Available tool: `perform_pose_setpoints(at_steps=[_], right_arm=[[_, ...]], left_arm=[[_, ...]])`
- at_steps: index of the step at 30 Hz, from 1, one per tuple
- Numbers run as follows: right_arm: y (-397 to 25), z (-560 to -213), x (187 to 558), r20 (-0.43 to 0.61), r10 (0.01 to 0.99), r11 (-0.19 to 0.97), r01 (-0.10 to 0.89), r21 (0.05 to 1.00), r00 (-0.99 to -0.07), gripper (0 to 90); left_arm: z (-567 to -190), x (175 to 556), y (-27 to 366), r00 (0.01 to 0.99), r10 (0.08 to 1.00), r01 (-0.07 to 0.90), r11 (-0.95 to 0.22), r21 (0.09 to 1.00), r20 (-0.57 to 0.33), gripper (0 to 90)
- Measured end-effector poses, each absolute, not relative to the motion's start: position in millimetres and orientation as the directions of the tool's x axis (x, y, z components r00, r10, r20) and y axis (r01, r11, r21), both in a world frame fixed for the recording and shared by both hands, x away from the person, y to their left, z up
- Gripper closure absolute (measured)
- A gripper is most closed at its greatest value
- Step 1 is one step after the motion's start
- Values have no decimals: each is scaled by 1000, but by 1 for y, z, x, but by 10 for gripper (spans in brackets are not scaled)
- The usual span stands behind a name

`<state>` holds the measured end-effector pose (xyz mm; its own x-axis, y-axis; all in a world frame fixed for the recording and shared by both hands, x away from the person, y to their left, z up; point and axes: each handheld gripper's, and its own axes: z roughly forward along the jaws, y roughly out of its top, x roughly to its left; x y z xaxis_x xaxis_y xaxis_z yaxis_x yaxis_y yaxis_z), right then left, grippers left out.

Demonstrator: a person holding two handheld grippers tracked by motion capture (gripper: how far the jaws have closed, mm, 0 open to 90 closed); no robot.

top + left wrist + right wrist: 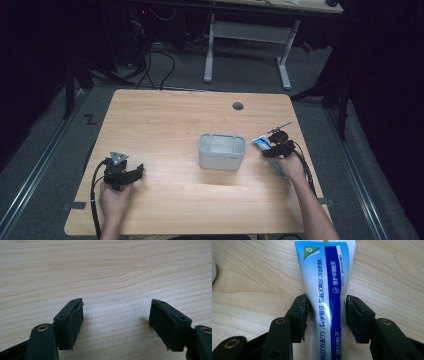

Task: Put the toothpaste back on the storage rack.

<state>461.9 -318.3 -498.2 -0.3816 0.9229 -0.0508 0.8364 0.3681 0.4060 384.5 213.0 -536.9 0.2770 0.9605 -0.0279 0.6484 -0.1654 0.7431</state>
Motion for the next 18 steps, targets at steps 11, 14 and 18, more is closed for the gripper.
perform_pose_setpoints(at_steps=[11, 14, 18], right_arm=[[-322, -495, 466, -19, 925, 357, 849, 390, -380, 635], [-323, -493, 465, -8, 924, 353, 848, 395, -382, 672], [-326, -491, 465, 13, 924, 344, 847, 406, -382, 690]], left_arm=[[-537, 384, 213, 277, 960, 649, -165, 743, -29, 281], [-537, 384, 213, 277, 960, 648, -165, 743, -29, 281], [-537, 384, 213, 277, 960, 649, -164, 743, -30, 281]])
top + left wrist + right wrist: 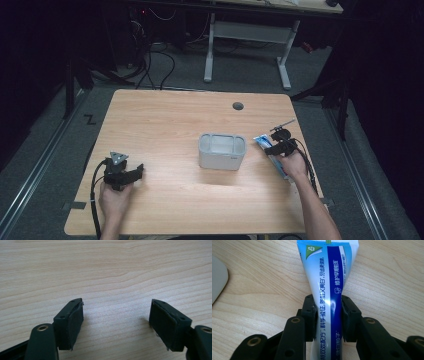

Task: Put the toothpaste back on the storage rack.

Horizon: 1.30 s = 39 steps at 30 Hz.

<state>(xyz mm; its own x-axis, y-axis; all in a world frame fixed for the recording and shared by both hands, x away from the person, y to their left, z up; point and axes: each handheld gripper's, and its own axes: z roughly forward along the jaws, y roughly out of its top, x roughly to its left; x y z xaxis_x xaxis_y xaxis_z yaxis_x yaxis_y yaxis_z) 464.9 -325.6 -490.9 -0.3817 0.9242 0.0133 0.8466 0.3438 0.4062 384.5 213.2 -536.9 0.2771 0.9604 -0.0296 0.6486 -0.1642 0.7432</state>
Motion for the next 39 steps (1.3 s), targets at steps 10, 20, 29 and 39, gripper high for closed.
perform_pose_setpoints(at_steps=[10, 20, 29, 39], right_arm=[[-325, -488, 462, 16, 919, 352, 839, 416, -394, 693], [-330, -472, 453, 44, 916, 334, 818, 469, -399, 699], [-332, -461, 443, 14, 915, 331, 770, 545, -403, 714], [-331, -455, 434, 37, 902, 326, 734, 596, -430, 721]], left_arm=[[-537, 384, 213, 277, 960, 648, -165, 743, -28, 281], [-537, 385, 213, 276, 961, 647, -165, 744, -27, 281], [-537, 384, 213, 277, 960, 648, -165, 743, -28, 281], [-537, 384, 213, 276, 961, 647, -166, 744, -26, 282]])
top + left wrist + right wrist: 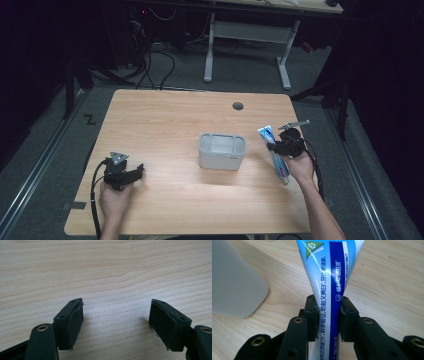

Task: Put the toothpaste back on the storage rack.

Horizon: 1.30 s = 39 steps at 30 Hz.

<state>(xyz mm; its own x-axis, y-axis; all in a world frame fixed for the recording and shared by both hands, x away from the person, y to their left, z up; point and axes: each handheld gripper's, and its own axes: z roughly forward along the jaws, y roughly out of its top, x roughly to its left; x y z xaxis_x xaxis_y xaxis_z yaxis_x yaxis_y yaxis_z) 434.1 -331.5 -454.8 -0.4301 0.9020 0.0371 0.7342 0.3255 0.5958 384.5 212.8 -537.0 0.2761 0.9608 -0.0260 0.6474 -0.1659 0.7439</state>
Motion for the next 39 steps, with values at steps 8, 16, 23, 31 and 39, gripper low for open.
perform_pose_setpoints(at_steps=[8, 16, 23, 31, 39], right_arm=[[-334, -450, 427, 67, 896, 304, 717, 627, -438, 724], [-339, -445, 418, 108, 889, 271, 703, 657, -444, 726], [-342, -441, 411, 136, 883, 248, 693, 677, -448, 726], [-342, -430, 398, 150, 877, 230, 672, 704, -457, 726], [-341, -423, 390, 164, 873, 215, 666, 715, -459, 726]], left_arm=[[-537, 384, 212, 277, 961, 648, -173, 742, -18, 284], [-537, 385, 212, 276, 961, 648, -173, 742, -17, 286], [-537, 385, 212, 278, 960, 648, -171, 742, -21, 285], [-537, 384, 214, 277, 960, 649, -162, 744, -32, 284], [-537, 384, 214, 280, 959, 647, -159, 745, -39, 281]])
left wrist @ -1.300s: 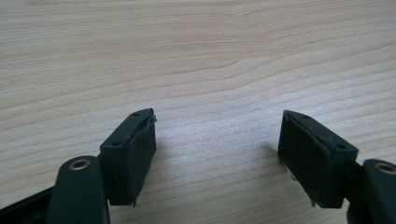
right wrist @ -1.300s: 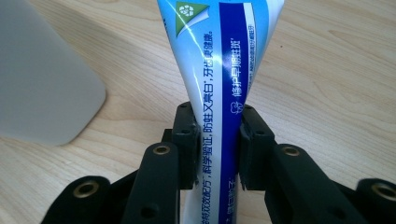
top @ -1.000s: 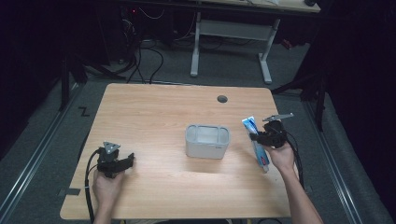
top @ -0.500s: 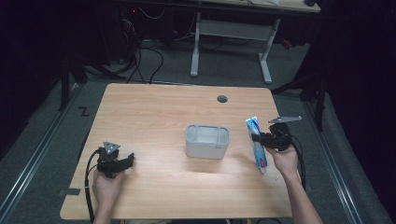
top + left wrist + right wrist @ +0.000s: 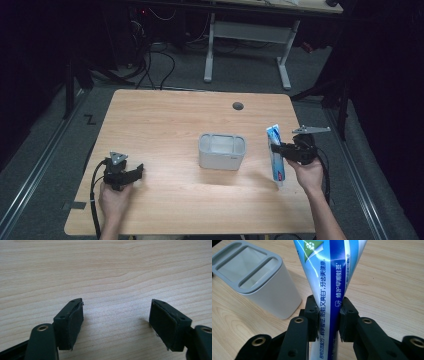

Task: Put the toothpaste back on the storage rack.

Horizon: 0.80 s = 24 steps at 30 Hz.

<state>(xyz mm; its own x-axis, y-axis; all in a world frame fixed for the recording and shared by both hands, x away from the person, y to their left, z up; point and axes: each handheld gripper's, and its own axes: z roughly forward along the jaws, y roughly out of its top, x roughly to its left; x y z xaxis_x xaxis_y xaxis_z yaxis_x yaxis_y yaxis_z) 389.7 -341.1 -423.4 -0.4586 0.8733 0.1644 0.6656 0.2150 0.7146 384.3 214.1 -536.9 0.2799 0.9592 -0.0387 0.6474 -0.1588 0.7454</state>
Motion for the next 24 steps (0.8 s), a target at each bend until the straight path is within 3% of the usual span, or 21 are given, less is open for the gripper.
perform_pose_setpoints(at_steps=[24], right_arm=[[-330, -398, 375, 191, 827, 191, 583, 790, -529, 728]], left_arm=[[-537, 384, 213, 289, 957, 647, -171, 743, -32, 277]])
